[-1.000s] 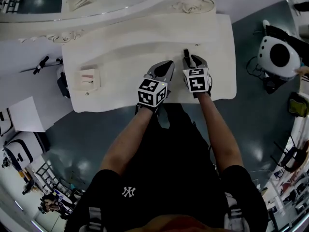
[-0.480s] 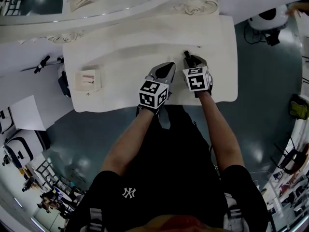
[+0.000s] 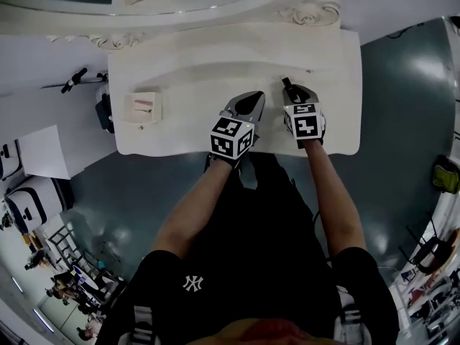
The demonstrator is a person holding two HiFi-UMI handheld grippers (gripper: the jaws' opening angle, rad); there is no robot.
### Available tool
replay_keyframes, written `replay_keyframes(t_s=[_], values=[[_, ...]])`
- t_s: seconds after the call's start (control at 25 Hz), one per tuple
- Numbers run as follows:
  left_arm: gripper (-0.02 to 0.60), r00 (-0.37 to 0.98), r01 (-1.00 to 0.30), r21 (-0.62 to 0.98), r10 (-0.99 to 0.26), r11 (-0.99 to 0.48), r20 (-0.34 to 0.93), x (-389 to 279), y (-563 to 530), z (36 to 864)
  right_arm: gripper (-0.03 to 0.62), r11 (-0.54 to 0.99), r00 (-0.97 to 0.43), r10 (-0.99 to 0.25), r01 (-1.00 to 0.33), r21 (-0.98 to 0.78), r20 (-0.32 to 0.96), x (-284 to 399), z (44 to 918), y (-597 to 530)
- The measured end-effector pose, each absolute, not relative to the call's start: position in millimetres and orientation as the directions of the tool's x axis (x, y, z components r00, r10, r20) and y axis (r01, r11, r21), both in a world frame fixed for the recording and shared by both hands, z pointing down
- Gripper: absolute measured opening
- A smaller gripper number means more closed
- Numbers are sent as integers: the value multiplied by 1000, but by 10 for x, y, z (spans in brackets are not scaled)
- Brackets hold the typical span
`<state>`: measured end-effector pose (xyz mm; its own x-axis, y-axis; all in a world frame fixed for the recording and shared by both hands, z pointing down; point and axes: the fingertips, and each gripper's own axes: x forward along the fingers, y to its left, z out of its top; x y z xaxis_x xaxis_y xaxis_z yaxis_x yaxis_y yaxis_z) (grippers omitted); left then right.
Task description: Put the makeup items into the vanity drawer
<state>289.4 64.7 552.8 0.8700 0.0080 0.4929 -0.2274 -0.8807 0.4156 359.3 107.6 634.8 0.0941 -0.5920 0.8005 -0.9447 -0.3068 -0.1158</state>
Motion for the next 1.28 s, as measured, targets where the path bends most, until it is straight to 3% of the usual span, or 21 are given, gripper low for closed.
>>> replay_keyframes(t_s=[0.84, 1.28], values=[[0, 880, -324, 375, -131, -869, 456, 2231, 381, 5116, 121, -169, -2, -716, -970, -176, 698, 2860, 5777, 622], [0, 859, -444, 339, -286, -829, 426, 1336, -287, 4882, 123, 35, -141, -749, -984, -174, 647, 1881, 5446, -209]])
